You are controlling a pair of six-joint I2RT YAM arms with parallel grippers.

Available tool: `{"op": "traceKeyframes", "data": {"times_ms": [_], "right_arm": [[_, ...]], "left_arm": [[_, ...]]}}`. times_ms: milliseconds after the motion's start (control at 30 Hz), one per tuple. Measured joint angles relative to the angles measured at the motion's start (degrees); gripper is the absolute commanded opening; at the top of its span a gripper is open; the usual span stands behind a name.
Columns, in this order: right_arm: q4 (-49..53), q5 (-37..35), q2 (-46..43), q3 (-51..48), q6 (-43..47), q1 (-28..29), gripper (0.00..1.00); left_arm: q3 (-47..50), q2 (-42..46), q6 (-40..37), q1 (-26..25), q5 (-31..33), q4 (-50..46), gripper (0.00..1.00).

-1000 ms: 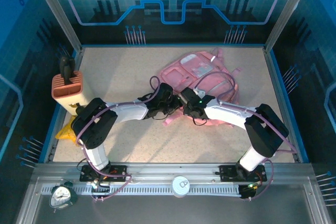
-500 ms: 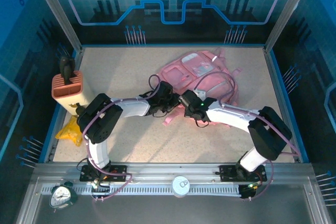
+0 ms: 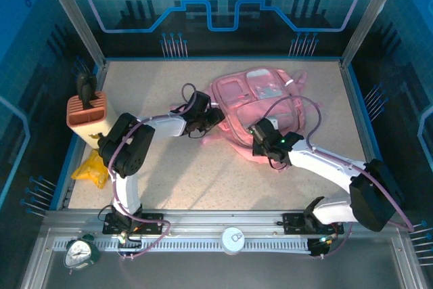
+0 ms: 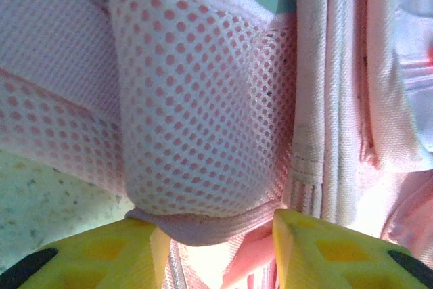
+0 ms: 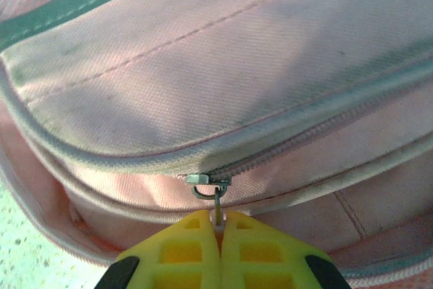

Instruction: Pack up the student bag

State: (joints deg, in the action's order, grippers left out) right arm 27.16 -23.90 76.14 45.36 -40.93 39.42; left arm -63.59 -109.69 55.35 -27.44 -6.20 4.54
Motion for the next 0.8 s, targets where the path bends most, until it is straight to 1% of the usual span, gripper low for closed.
{"op": "traceKeyframes", "data": {"times_ms": [100, 200, 300, 367, 467, 567, 667, 800], "right_arm": [[-0.63, 2.25, 2.03, 0.28, 2.08, 1.31, 0.00], [-1.53, 3.87, 3.78, 0.68, 3.08, 2.71, 0.00], [-1.97, 5.31, 3.87, 0.76, 3.56, 3.08, 0.00], [-2.19, 5.62, 3.87, 0.76, 3.76, 3.06, 0.00], [-2.80, 6.10, 3.87, 0.70, 3.78, 3.06, 0.00], [-3.04, 6.16, 3.87, 0.59, 3.80, 3.06, 0.00], [-3.34, 6.16, 3.87, 0.55, 3.91, 3.06, 0.00], [-3.82, 6.14, 3.85, 0.37, 3.93, 3.06, 0.00]], "left_arm": [[0.50, 0.35, -0.26, 0.72, -1.73, 0.90, 0.48], [5.60, 4.94, 1.75, -0.22, -1.29, 2.54, 0.51], [10.93, 11.58, 5.07, -4.28, 0.00, 3.15, 0.51], [13.33, 14.97, 7.91, -8.24, 0.81, 5.25, 0.51], [14.05, 16.20, 11.87, -12.74, 0.98, 8.04, 0.51], [14.03, 15.47, 14.97, -14.93, 1.44, 10.47, 0.48], [13.18, 12.90, 17.07, -15.93, 2.14, 11.69, 0.40], [10.78, 8.85, 18.25, -16.24, 2.99, 11.72, 0.31]]}}
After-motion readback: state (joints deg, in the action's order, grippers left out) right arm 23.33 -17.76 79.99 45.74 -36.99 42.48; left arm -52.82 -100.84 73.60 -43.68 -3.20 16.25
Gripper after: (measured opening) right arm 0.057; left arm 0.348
